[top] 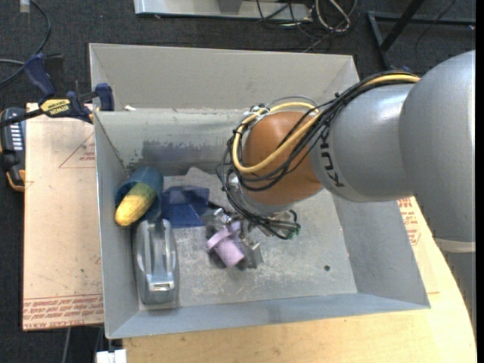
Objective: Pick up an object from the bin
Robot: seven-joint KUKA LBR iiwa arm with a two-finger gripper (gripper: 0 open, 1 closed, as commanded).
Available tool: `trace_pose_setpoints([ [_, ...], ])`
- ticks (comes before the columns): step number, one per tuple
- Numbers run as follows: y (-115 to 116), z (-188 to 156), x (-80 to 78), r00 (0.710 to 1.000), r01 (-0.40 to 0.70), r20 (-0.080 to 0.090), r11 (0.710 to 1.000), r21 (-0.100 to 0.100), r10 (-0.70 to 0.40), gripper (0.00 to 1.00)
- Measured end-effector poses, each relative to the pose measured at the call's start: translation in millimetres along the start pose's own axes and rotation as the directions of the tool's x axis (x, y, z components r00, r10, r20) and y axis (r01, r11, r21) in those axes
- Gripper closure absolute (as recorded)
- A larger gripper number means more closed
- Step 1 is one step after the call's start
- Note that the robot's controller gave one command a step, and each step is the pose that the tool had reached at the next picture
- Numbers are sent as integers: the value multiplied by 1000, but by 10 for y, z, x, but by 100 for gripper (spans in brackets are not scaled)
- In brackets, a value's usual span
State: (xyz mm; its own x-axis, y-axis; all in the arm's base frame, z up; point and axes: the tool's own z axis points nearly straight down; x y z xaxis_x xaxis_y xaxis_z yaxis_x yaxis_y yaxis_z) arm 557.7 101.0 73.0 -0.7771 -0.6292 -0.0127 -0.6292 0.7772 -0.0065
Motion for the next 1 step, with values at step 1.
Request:
trace_pose_setpoints([
  [1, 0, 0, 0, 1000, 0, 0, 1000, 0, 0, 100],
])
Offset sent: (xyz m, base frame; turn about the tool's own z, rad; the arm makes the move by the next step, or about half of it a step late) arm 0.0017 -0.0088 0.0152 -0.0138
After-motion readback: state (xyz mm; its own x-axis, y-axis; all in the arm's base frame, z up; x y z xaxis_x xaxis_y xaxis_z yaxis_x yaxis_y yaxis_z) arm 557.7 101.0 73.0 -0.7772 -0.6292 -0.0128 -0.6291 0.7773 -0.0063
